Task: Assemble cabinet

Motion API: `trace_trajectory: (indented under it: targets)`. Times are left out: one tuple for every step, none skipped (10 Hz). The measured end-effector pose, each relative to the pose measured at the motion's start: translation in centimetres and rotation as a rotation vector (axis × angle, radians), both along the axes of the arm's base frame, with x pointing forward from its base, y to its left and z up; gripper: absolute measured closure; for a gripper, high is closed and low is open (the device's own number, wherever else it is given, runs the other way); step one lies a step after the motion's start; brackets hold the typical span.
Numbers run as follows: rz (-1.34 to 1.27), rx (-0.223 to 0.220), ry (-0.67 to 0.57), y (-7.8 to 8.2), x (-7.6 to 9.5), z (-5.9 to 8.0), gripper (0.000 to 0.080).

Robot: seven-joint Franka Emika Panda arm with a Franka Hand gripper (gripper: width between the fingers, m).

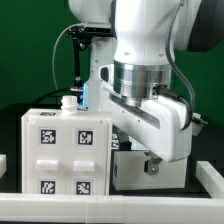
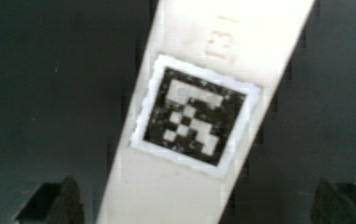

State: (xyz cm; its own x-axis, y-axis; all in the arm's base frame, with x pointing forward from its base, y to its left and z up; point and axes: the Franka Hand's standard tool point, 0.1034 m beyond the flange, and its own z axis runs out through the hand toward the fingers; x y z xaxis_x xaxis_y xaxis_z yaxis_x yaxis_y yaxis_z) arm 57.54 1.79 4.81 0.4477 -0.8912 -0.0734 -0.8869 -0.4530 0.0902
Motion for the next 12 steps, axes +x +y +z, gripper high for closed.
trace_trajectory:
  targets:
    - [0.007,0.005,-0.003,-0.1,0.1,0.5,0.0151]
    - [0.011,0.011,-0.004,-0.1,0.2,1.2,0.0151]
    - [0.011,0.011,-0.009,-0.2,0.1,1.3,0.0151]
    - [0.012,0.005,-0.007,-0.3,-0.1,0.7,0.0151]
    - [0.014,0.001,-0.002,-0.4,-0.2,0.1,0.0151]
    - [0.015,-0.003,0.006,-0.4,-0.5,-0.5,0.0151]
    - [0.016,-0.004,0.011,-0.4,-0.6,-0.8,0.0151]
    - [0.016,-0.005,0.013,-0.4,-0.7,-0.9,0.0151]
    - [0.018,-0.005,0.015,-0.4,-0.7,-1.0,0.0151]
    - [0.019,-0.005,0.015,-0.5,-0.7,-1.0,0.0245]
    - [0.024,-0.003,0.018,-0.5,-0.7,-0.9,0.0381]
    - [0.032,0.0,0.014,-0.5,-0.6,-0.5,0.0381]
